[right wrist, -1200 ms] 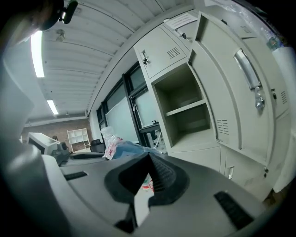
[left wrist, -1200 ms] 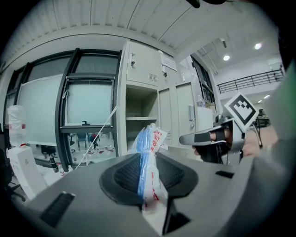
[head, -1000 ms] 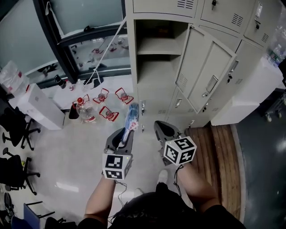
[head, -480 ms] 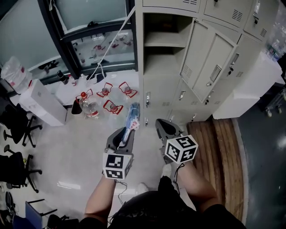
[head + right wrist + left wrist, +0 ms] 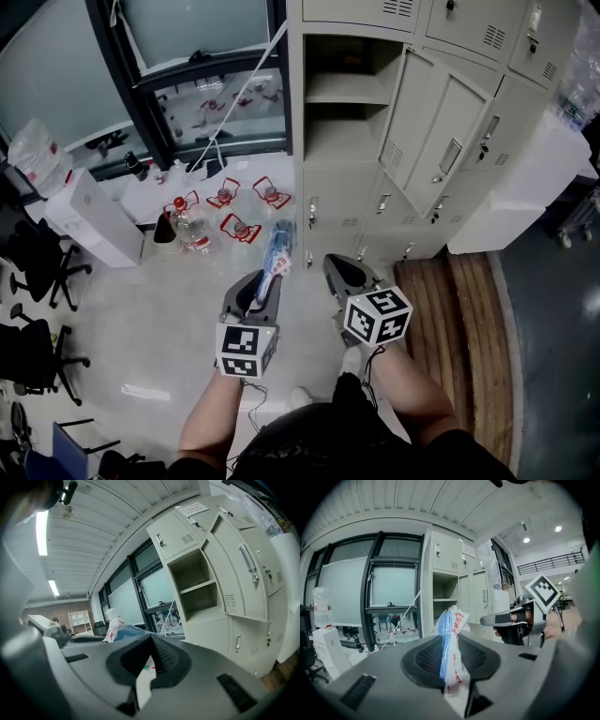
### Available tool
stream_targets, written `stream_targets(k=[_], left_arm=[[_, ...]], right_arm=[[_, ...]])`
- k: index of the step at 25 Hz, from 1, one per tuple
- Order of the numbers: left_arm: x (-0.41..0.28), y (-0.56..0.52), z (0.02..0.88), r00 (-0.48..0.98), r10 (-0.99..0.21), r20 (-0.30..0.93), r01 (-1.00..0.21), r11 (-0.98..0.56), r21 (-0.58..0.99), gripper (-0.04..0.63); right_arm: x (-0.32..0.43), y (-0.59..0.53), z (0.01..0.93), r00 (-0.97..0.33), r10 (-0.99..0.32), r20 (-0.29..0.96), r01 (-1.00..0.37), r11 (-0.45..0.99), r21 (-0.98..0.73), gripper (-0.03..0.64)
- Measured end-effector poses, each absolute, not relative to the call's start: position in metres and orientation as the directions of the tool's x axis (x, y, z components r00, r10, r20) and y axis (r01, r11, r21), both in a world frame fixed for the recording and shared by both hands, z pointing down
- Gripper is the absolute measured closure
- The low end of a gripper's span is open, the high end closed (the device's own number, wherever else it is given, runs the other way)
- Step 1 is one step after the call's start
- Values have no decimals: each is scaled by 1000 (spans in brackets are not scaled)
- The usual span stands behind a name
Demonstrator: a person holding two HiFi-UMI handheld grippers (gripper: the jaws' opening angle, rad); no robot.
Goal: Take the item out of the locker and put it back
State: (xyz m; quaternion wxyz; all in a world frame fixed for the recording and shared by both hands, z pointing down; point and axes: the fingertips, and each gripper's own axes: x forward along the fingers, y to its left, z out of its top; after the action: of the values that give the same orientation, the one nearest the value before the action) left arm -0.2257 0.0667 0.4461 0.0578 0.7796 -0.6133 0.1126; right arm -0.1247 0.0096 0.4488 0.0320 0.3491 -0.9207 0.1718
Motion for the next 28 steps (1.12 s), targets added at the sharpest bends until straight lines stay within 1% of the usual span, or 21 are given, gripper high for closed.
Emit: stream_targets(k=[9,17,28], left_arm=[[-196,38,441,247,-940,235,-963,-266,-51,494],[-157,-25,432,263,-942,210,-960,-278,-44,494],[-108,-121,416,219,-960,175,-971,-231,-53,494]], right_arm=[[-91,-14,449,-734,-654,181,-676,678,-291,617],[-52,-66,446,-725,-663,184,-686,672,-279,617],[-15,-147,441,-775,-603,187,-631,738,-240,617]])
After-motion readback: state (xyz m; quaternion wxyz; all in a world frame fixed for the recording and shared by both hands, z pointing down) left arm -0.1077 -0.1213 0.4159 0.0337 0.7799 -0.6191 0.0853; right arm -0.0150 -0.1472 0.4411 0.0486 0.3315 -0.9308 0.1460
